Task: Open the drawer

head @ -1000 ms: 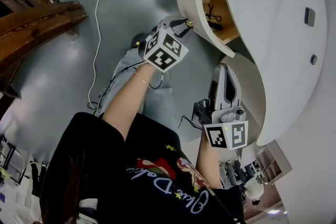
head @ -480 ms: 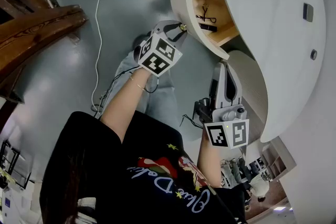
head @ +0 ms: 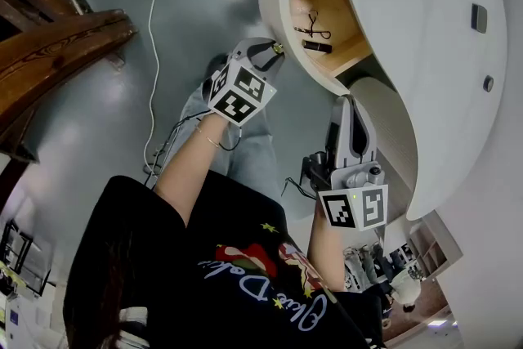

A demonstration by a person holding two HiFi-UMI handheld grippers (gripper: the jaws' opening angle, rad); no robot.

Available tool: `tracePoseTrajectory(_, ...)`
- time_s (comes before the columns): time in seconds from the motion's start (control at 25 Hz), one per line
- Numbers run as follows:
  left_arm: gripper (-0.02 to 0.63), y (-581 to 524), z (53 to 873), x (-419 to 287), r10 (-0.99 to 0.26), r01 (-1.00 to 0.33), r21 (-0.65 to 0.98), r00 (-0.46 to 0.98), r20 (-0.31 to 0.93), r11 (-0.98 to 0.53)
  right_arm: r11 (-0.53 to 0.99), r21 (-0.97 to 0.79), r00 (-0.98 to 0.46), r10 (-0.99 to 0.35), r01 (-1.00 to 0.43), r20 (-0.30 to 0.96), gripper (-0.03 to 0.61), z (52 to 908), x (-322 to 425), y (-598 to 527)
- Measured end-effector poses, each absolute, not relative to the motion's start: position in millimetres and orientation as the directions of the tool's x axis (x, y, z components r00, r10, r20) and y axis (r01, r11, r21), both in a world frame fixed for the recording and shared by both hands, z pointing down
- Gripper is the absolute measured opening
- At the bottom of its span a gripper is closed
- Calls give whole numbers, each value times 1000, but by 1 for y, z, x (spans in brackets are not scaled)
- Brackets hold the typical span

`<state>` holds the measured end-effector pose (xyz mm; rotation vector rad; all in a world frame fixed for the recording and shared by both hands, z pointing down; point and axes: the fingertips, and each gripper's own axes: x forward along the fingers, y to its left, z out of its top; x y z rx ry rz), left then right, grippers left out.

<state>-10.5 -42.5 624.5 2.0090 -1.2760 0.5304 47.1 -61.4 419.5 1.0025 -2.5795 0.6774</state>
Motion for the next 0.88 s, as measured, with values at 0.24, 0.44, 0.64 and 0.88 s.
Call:
tracePoseTrajectory(0.24,103,-37,628,-12,-613,-902,333,431,662,-274,650,-324,-720,-549,-687,425,2,423,45,-65)
tracePoseTrajectory(0.44,101,-16,628,-19,-615,-903,332,428,662,-272,656,-325,-725,-543,-681,423,2,423,37,-48)
tracePoseTrajectory(0.64,101,-16,626,-20,-607,-901,334,434,666,-277,659,-327,-728,-540,-678,422,2,421,36,-54)
tracePoseTrajectory(0.88,101,-3,627,-23,-601,-900,336,435,670,-277,665,-326,-733,-535,-672,420,2,421,31,-48)
